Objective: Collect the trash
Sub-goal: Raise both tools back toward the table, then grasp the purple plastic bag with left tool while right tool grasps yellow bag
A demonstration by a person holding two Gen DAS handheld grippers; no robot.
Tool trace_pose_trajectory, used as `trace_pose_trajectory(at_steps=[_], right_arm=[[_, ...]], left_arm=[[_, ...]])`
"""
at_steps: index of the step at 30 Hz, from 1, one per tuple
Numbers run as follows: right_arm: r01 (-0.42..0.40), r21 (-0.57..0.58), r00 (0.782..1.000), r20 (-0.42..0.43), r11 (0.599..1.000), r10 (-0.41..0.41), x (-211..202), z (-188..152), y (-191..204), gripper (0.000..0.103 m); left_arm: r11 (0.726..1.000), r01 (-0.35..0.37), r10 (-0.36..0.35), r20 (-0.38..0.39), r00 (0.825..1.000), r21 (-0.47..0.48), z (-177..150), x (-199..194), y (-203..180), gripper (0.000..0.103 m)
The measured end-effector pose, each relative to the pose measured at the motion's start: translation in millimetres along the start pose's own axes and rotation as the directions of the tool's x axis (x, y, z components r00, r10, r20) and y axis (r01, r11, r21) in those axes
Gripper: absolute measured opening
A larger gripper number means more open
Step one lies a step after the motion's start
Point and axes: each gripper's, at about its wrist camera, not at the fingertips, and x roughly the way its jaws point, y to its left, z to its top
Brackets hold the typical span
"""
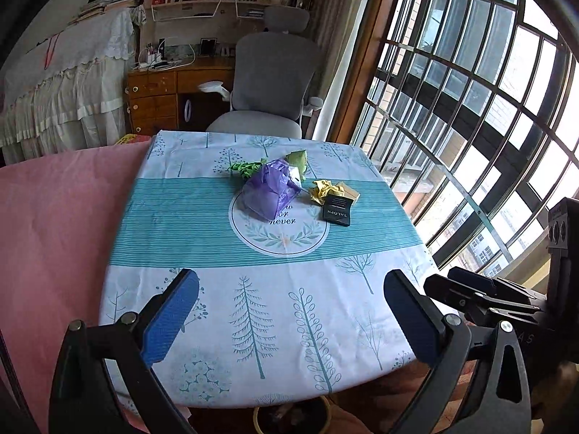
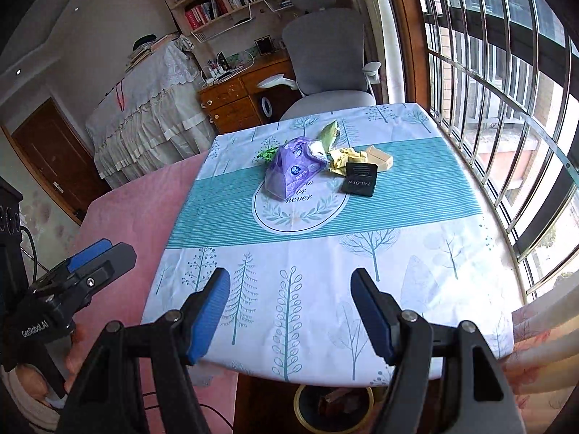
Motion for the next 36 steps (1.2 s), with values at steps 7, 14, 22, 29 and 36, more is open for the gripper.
trace_pose_trajectory(at_steps=[7,14,22,29,36], right_arm=[[-0.039,-0.064,0.996,-0.088,0.997,0.033,79.4,73.9,-49.4,0.069],[-0.037,-0.197,0.982,-0.189,0.98,-0.001,167.1,129.5,-88.8,0.069],[-0.078,-0.308,0.957,-0.29,0.948,-0.015,256.2,166.2,-107.4,0.069],[-0.137,-0.46,0.942,-0.335,0.877,-0.029,296.4,171.7,-87.6,0.069],[-0.183,-0.516,0.925,-0.378,0.837,-0.031,315.4,175.2,-72.6,0.051]], left_arm=[[0.981,-0.145,0.129,-0.118,0.985,-0.133,39.3,99.7,4.5,0.1],[0.949,-0.234,0.184,-0.23,0.956,-0.213,71.1,200.0,8.2,0.1],[0.912,-0.286,0.187,-0.321,0.928,-0.295,92.4,279.5,27.0,0.1],[0.925,-0.306,0.199,-0.397,0.896,-0.228,108.4,330.7,35.4,0.1],[0.931,-0.305,0.199,-0.425,0.883,-0.199,118.1,363.3,41.0,0.1]])
